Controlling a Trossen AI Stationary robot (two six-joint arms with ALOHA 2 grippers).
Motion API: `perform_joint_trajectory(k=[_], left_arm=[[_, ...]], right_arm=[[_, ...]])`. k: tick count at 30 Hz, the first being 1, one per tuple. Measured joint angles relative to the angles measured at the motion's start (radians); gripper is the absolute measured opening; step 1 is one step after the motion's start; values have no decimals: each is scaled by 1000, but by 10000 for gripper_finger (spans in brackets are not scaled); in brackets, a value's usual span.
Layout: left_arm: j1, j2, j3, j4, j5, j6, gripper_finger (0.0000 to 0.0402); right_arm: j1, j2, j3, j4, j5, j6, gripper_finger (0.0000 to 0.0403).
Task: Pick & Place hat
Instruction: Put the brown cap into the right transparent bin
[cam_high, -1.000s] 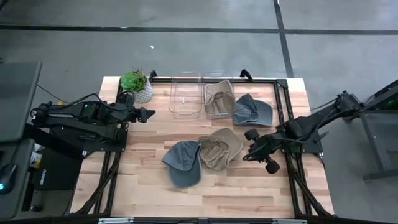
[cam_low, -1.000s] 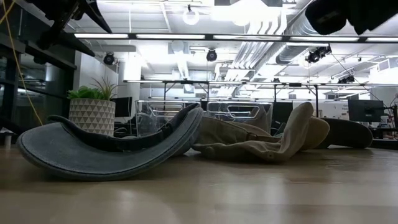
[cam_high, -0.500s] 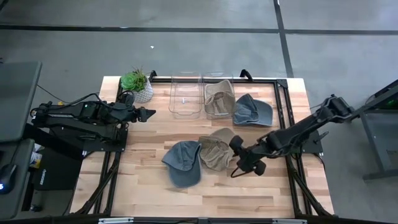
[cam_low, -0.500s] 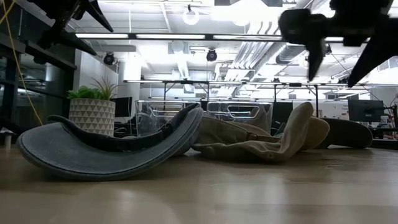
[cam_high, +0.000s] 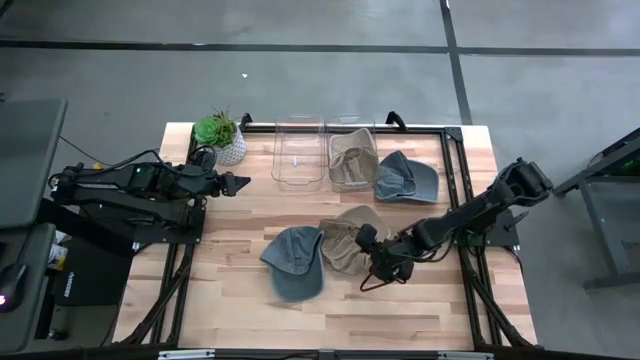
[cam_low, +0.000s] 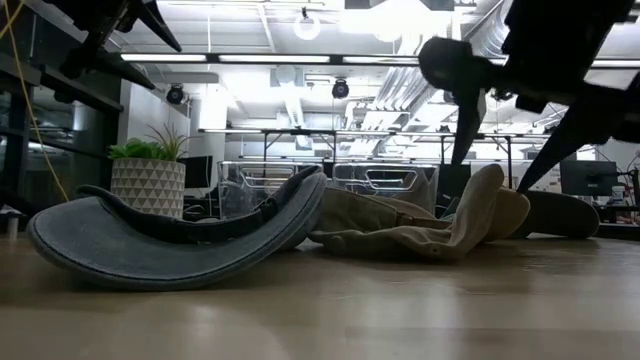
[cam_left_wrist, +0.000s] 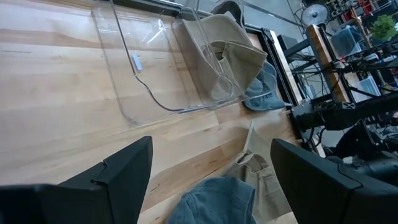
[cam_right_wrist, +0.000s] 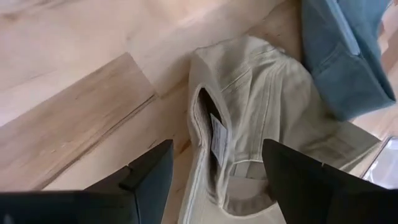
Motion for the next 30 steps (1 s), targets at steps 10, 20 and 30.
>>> perform_joint_trajectory(k=[10,20,30], left_arm=[[0,0,0,-7,7,0,308],[0,0,0,-30,28,0,308],[0,0,0,-30,28,11,308]], right_arm=[[-59,100,0,46,-19,5,240],[-90,117,0,51,-42,6,221],[-88,117,0,51,49,5,131]])
